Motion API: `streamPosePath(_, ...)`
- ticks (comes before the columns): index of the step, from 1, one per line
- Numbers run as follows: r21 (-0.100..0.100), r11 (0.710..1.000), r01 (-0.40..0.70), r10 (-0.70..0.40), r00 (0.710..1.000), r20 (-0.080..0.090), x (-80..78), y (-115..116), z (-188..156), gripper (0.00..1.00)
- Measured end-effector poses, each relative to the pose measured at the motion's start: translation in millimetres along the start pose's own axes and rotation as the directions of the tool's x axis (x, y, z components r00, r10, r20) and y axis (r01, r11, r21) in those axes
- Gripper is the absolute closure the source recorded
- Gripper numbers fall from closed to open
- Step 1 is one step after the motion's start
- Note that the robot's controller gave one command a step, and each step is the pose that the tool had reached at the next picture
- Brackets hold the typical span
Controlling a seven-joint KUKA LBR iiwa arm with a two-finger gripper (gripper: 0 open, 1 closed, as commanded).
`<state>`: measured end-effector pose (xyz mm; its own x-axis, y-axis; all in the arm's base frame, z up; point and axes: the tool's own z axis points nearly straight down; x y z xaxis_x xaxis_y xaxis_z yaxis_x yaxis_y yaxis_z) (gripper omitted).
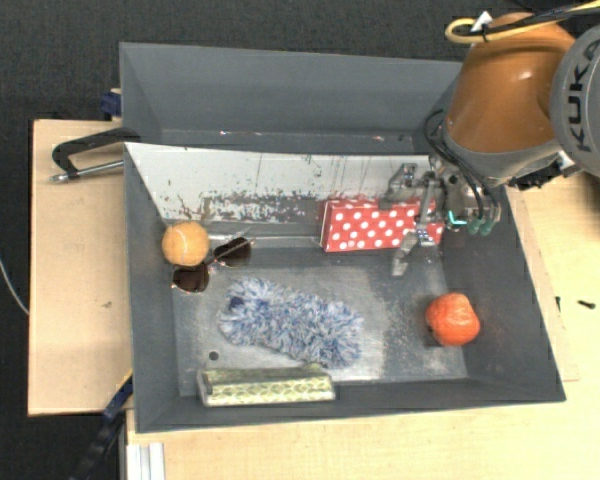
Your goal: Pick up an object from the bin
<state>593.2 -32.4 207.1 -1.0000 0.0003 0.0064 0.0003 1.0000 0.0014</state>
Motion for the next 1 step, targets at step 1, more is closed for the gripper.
streamPosePath(1,0.001,1.0,0.001,-0.001,1.0,0.009,-1.6,0.0,-4.8,0.0)
